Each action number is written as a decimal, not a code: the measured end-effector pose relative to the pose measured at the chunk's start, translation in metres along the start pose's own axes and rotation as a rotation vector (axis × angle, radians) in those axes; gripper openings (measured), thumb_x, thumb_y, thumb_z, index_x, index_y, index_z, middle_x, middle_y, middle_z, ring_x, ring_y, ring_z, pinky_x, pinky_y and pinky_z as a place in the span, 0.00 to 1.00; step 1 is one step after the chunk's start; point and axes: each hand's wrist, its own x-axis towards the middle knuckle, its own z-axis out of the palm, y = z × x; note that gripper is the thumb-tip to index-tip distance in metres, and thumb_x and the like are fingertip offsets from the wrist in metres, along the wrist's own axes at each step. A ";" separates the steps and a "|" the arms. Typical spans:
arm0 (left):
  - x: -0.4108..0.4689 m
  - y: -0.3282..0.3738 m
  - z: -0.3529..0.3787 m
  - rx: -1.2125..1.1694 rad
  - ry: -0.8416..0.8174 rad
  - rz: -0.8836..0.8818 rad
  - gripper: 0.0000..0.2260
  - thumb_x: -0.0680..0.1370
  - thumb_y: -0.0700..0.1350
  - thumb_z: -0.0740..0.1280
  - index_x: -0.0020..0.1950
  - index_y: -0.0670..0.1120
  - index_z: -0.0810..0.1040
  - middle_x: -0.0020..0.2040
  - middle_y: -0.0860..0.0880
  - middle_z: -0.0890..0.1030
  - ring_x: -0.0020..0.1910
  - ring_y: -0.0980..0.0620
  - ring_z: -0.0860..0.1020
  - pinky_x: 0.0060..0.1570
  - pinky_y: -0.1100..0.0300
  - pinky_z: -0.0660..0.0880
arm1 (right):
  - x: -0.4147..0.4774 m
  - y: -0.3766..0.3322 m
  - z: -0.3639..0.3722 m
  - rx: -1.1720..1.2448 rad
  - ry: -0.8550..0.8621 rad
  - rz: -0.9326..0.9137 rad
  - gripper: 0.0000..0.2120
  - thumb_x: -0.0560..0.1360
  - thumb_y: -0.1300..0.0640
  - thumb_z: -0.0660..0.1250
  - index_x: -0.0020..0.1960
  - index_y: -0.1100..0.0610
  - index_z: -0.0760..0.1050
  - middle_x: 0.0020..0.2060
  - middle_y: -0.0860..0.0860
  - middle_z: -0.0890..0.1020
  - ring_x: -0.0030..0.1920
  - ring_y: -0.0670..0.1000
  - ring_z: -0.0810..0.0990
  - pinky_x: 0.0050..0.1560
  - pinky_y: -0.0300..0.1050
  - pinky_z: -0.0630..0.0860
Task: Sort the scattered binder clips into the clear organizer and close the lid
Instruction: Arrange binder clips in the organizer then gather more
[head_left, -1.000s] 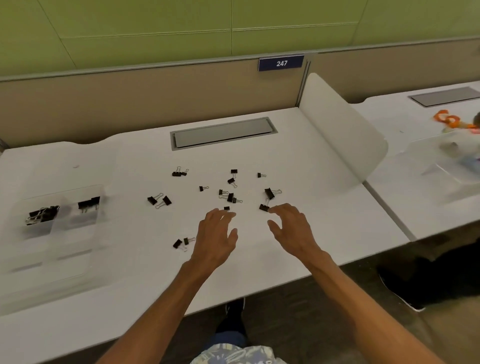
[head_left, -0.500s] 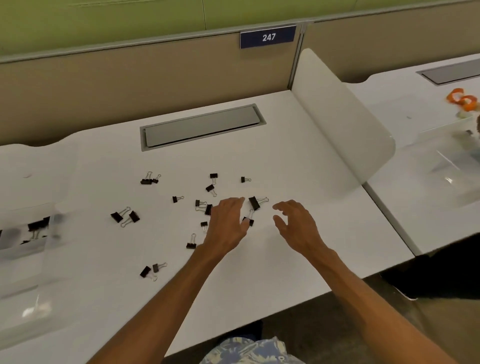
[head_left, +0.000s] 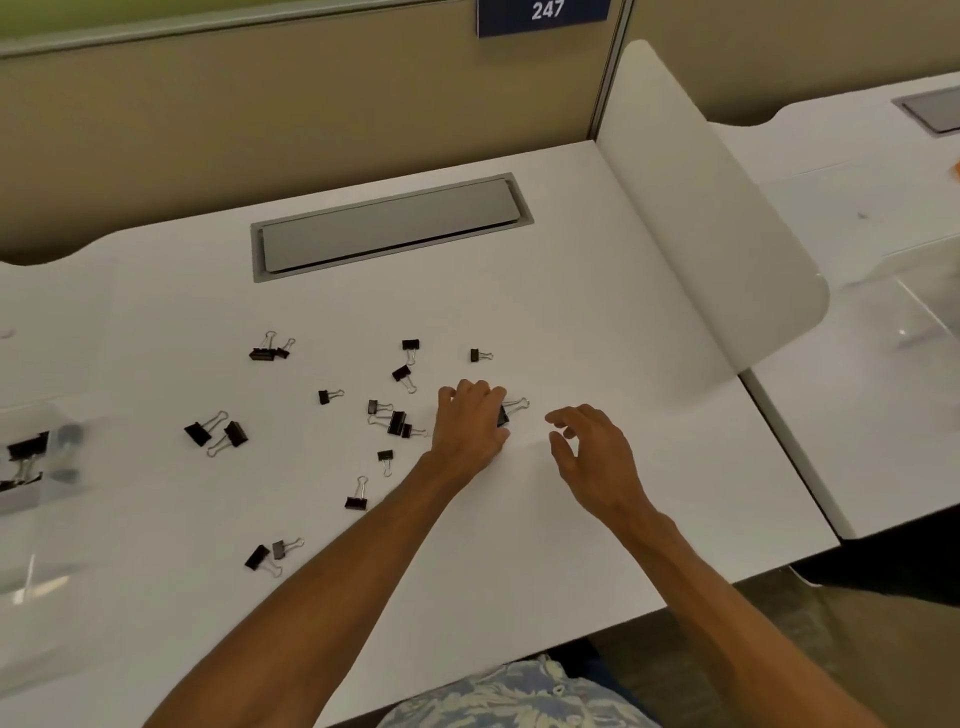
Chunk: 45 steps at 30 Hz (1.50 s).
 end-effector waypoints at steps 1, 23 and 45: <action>0.001 0.002 0.002 0.005 0.016 0.000 0.17 0.76 0.50 0.68 0.63 0.48 0.75 0.57 0.49 0.78 0.58 0.47 0.73 0.58 0.53 0.64 | 0.001 0.001 -0.001 0.003 0.003 -0.005 0.10 0.78 0.59 0.67 0.59 0.54 0.79 0.50 0.48 0.81 0.47 0.47 0.77 0.46 0.41 0.75; -0.116 0.015 -0.024 -1.682 0.291 -0.708 0.04 0.81 0.36 0.60 0.53 0.39 0.73 0.49 0.35 0.83 0.45 0.38 0.84 0.48 0.52 0.81 | 0.008 -0.015 -0.014 0.400 -0.260 -0.035 0.07 0.76 0.63 0.68 0.50 0.53 0.82 0.44 0.44 0.84 0.44 0.41 0.80 0.42 0.30 0.74; -0.203 -0.057 -0.062 -1.200 0.613 -0.807 0.04 0.76 0.48 0.70 0.49 0.52 0.83 0.46 0.52 0.85 0.45 0.53 0.83 0.46 0.59 0.80 | 0.002 -0.130 0.026 0.927 -0.653 0.126 0.06 0.74 0.70 0.70 0.51 0.65 0.81 0.44 0.65 0.84 0.42 0.64 0.85 0.48 0.50 0.83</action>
